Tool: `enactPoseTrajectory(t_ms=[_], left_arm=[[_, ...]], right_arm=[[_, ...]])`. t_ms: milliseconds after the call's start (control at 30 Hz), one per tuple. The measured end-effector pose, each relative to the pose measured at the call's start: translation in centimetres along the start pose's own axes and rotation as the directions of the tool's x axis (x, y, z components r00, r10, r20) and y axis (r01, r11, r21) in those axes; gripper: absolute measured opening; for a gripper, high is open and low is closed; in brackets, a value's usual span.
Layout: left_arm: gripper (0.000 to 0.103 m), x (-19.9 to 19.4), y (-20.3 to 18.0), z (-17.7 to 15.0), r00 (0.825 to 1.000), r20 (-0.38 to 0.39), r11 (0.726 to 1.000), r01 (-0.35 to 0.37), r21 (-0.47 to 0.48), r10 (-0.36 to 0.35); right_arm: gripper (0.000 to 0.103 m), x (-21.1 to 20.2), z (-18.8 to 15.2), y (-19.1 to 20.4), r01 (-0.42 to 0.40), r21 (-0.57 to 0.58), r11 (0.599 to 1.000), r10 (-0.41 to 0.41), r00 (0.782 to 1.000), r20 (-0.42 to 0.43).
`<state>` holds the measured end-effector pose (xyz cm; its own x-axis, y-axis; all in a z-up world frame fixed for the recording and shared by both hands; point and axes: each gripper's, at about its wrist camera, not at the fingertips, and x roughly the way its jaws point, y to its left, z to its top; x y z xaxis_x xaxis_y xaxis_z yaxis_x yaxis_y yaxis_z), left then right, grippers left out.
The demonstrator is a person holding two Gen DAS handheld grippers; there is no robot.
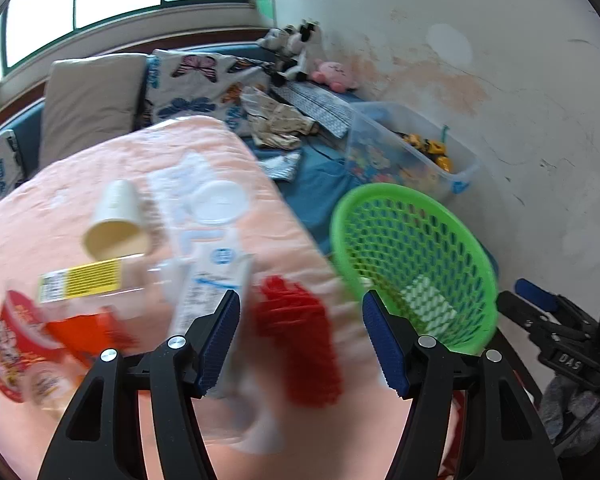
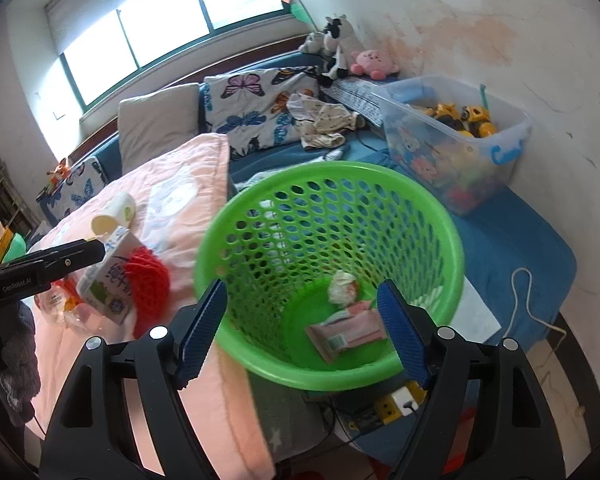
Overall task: Collect trash
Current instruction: 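Move the left tool back to the bed toward the clear plastic cup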
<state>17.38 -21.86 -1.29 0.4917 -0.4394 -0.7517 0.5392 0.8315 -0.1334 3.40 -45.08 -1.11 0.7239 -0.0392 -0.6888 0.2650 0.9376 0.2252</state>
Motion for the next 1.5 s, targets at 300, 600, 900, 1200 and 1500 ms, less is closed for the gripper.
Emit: enactPoseTrajectory(t_ms=[300,600,900,1200,1500], left_arm=[[0.062,-3.4,6.1,-1.1,0.991,0.031,0.99,-0.13,-0.051,0.131],[0.062,-6.4,13.0,-4.0,0.966,0.022,0.955,-0.25,-0.163,0.256],[0.062,-7.3,17.6,-8.7,0.963,-0.012,0.93,-0.265,-0.257,0.271],[0.056,-5.6,19.5,-10.6,0.969,-0.051,0.92,-0.244,-0.305,0.24],[0.043,-3.6,20.9,-11.0,0.981,-0.061,0.914,-0.195,-0.356,0.185]], right_arm=[[0.079,-0.1,0.0,3.4,-0.045,-0.047,0.998,0.045,0.999,0.002],[0.081,-0.4,-0.1,6.7,-0.097,-0.095,0.991,0.098,0.995,0.005],[0.081,0.3,-0.8,10.0,-0.165,-0.142,0.976,0.164,0.986,-0.022],[0.081,1.2,-2.1,13.2,-0.224,-0.184,0.957,0.217,0.974,-0.06],[0.081,2.1,-2.9,15.4,-0.265,-0.206,0.942,0.252,0.964,-0.088]])
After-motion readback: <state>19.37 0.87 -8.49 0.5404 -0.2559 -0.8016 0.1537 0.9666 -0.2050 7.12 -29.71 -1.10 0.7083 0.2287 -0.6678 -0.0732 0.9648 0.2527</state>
